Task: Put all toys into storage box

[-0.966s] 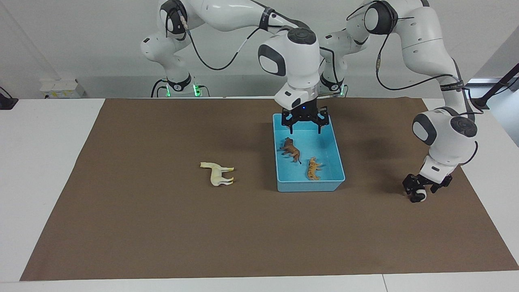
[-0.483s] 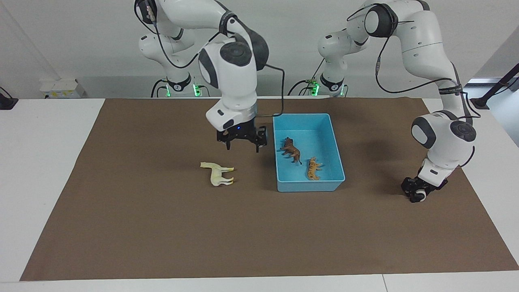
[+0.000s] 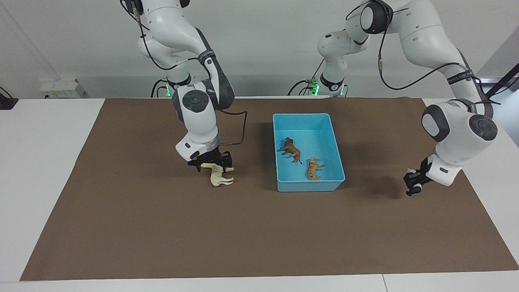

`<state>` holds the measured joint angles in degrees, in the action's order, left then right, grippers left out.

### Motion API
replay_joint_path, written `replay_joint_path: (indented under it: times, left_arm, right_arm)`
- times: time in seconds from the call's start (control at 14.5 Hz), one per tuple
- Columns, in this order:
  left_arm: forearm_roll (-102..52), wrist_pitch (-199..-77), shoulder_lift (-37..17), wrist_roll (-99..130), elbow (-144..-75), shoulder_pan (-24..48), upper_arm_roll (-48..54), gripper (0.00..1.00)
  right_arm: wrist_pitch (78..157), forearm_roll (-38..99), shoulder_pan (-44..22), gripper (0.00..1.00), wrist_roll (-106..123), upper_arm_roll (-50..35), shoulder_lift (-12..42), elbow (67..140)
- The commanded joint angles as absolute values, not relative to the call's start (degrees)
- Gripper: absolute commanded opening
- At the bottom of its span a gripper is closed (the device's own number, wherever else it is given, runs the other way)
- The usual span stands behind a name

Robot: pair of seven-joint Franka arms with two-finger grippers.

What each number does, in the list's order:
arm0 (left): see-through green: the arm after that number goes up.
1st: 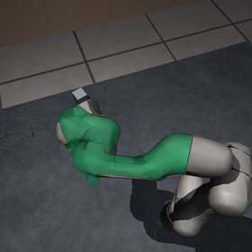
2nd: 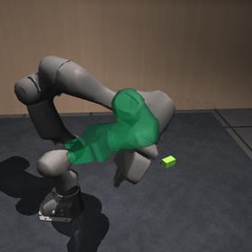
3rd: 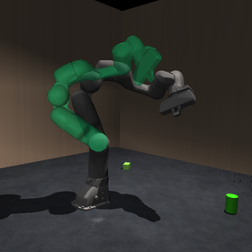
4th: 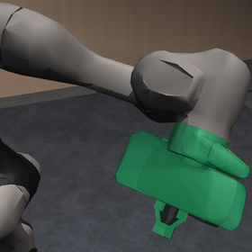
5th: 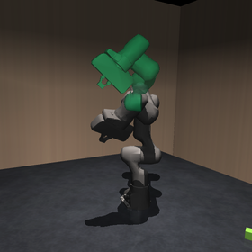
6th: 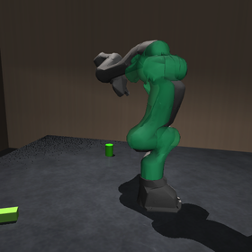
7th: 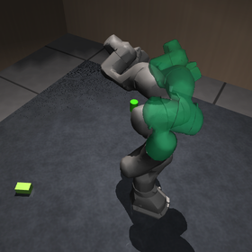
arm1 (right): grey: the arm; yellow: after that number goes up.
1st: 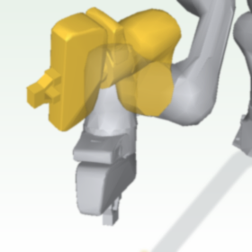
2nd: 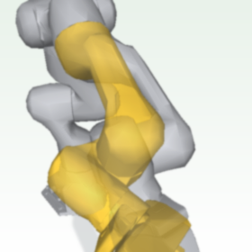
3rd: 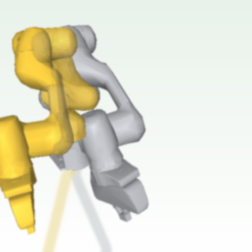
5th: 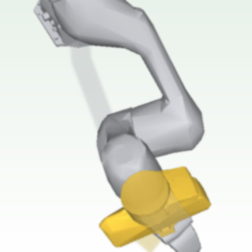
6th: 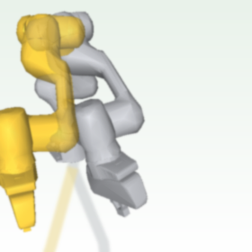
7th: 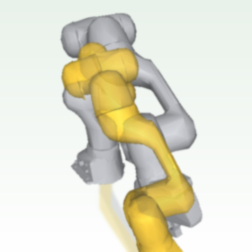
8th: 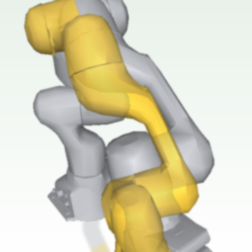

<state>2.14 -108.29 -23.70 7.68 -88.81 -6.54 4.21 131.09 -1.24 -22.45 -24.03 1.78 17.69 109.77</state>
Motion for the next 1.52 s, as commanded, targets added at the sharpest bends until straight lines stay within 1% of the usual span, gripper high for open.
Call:
replay_joint_path:
  times: [0.0, 0.21, 0.34, 0.41, 0.48, 0.55, 0.62, 0.69, 0.76, 0.83, 0.97, 1.03, 1.17, 1.45]
  left_arm:
    - [-1.74, -98.64, -15.05, 23.41, -92.97, 2.51, 3.34, 0.00]
    - [-6.14, -98.52, -10.91, 36.78, -99.03, 12.18, 3.34, 0.00]
    - [-6.77, -103.06, -9.94, 43.48, -102.20, 17.99, 3.16, 0.00]
    - [-6.77, -105.44, -9.32, 44.20, -104.04, 18.97, 3.16, 0.29]
    - [-6.77, -106.16, -9.23, 43.77, -104.50, 19.25, 3.16, 0.89]
    - [-6.68, -106.08, -9.23, 43.51, -104.50, 18.99, 3.16, 1.00]
    - [-6.68, -106.17, -9.23, 43.24, -104.59, 18.90, 3.16, 1.00]
    - [-6.68, -106.17, -9.23, 43.24, -104.59, 18.90, 3.16, 1.00]
    - [-6.68, -106.17, -9.23, 43.24, -104.59, 18.90, 3.16, 1.00]
    - [-6.68, -106.35, -9.23, 43.24, -104.59, 18.90, 3.16, 1.00]
    - [-6.68, -106.00, -9.23, 43.24, -104.15, 18.63, 2.90, 1.00]
    - [-6.33, -106.00, -8.88, 43.24, -103.98, 18.55, 2.73, 1.00]
    - [-4.41, -105.39, -6.69, 39.67, -103.36, 16.63, 2.64, 1.00]
    - [-2.21, -95.74, 0.95, 20.97, -102.92, 9.34, 2.64, 1.00]
  right_arm:
    - [135.26, -2.20, -22.06, 1.00, -20.23, 1.32, 18.63, 111.80]
    - [135.44, -2.28, -21.80, 1.00, -17.49, 1.32, 18.63, 112.85]
    - [138.06, -2.29, -21.80, 1.00, -16.00, 1.32, 19.33, 114.16]
    - [139.38, -2.29, -22.06, 1.00, -15.74, 1.32, 19.60, 114.78]
    - [140.00, -2.29, -21.80, 1.00, -15.56, 1.32, 20.21, 114.87]
    - [140.79, -2.37, -21.80, 1.00, -14.86, 1.32, 20.74, 114.96]
    - [141.67, -2.63, -21.80, 1.00, -14.51, 1.32, 21.26, 114.96]
    - [142.72, -2.81, -21.71, 0.95, -14.33, 1.41, 21.53, 114.96]
    - [143.17, -3.16, -21.71, 0.63, -14.33, 1.32, 21.71, 114.96]
    - [142.91, -3.25, -21.71, 0.01, -14.50, 1.32, 21.71, 114.79]
    - [141.43, -3.25, -21.54, 0.00, -15.38, 1.32, 21.53, 113.65]
    - [138.63, -3.25, -21.79, 0.00, -15.64, 1.41, 21.19, 112.25]
    - [127.50, -3.25, -22.06, 0.00, -15.65, 1.41, 18.56, 106.82]
    - [105.17, -2.12, -22.50, 0.00, -15.82, 0.71, 13.11, 93.73]
